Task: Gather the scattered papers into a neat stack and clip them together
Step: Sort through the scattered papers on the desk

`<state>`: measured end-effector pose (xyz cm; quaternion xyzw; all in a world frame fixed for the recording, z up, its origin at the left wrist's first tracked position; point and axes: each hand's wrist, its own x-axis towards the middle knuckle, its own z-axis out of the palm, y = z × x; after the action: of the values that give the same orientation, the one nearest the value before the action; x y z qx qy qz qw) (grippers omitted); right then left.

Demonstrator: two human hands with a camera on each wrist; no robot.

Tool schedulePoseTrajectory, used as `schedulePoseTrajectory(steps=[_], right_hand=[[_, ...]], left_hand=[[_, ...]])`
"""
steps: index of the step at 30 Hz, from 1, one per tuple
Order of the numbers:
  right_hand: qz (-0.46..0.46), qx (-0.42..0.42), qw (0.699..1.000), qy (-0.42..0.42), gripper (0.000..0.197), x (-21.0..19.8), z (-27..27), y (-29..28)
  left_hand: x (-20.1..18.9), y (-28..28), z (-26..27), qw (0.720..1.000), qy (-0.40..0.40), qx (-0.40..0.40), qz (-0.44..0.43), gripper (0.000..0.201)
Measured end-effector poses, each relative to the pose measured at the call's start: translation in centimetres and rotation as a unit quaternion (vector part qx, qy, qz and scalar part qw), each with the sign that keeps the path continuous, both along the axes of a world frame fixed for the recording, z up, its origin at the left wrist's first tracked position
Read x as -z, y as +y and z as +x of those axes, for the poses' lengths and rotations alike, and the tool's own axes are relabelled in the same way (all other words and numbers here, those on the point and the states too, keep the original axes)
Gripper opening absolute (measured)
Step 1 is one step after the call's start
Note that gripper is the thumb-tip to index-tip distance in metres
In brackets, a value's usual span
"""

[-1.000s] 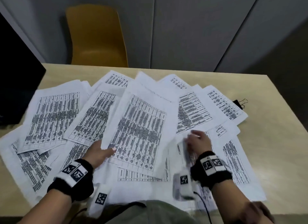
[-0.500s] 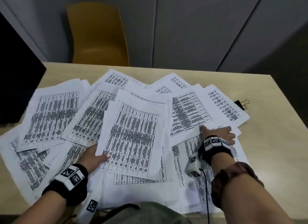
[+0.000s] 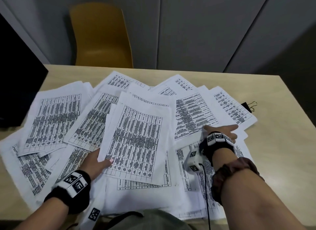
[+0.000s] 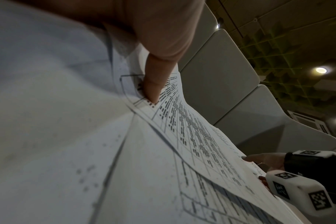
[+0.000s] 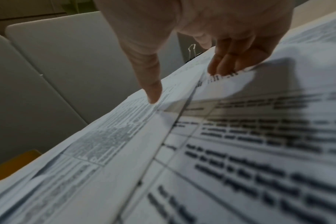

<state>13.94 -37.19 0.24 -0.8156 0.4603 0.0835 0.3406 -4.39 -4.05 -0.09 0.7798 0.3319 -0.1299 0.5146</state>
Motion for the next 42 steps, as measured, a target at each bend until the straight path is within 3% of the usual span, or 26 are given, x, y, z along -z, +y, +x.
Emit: schedulePoseTrajectory(steps=[2, 6, 14, 20, 25, 29, 32, 38, 41, 42], right_hand=[[-0.01, -0.021, 1.0, -0.005, 0.12, 0.1, 0.3, 0.6], [-0.037, -0.091, 0.995, -0.003, 0.118, 1.1, 0.6, 1.0], [-0.09, -0.109, 0.99, -0.022, 0.129, 1.1, 0.2, 0.2], [-0.073, -0.194, 0.977, 0.06, 0.137, 0.4, 1.0, -1.9], [-0.073, -0.221, 0.972, -0.029, 0.115, 0.0, 0.8, -1.7], [0.068, -0.08, 0.98, -0.171, 0.083, -0.4, -0.1, -1.0], [0.104, -0.131, 0.979, -0.121, 0.046, -2.0, -0.5, -1.8], [0.037, -0.302, 0.952, 0.015, 0.011, -3.0, -2.3, -3.1], [0.014, -0.244, 0.969, -0.019, 0.013, -2.6, -4.0, -2.2], [-0.011, -0.214, 0.976, -0.028, 0.031, -2.6, -4.6, -1.9]], left_hand=[[0.1, 0.0, -0.1, 1.0, -0.005, 0.0, 0.007, 0.031], [0.1, -0.3, -0.4, 1.0, -0.019, -0.004, 0.015, 0.033], [0.2, -0.2, -0.6, 1.0, -0.008, -0.011, 0.013, 0.038], [0.2, -0.2, -0.7, 1.0, -0.008, -0.011, 0.014, 0.039], [0.1, -0.2, -0.5, 1.0, -0.013, -0.013, 0.004, 0.035], [0.1, -0.3, -0.6, 1.0, -0.015, -0.012, 0.005, 0.037], [0.0, -0.4, -0.7, 1.0, -0.021, -0.012, 0.001, 0.036], [-0.2, -0.2, -0.7, 0.999, -0.011, -0.038, -0.036, 0.036], [-0.2, -0.1, -0.6, 0.998, -0.012, -0.045, -0.052, 0.036], [-0.1, -0.1, -0.6, 0.998, -0.013, -0.043, -0.052, 0.038]])
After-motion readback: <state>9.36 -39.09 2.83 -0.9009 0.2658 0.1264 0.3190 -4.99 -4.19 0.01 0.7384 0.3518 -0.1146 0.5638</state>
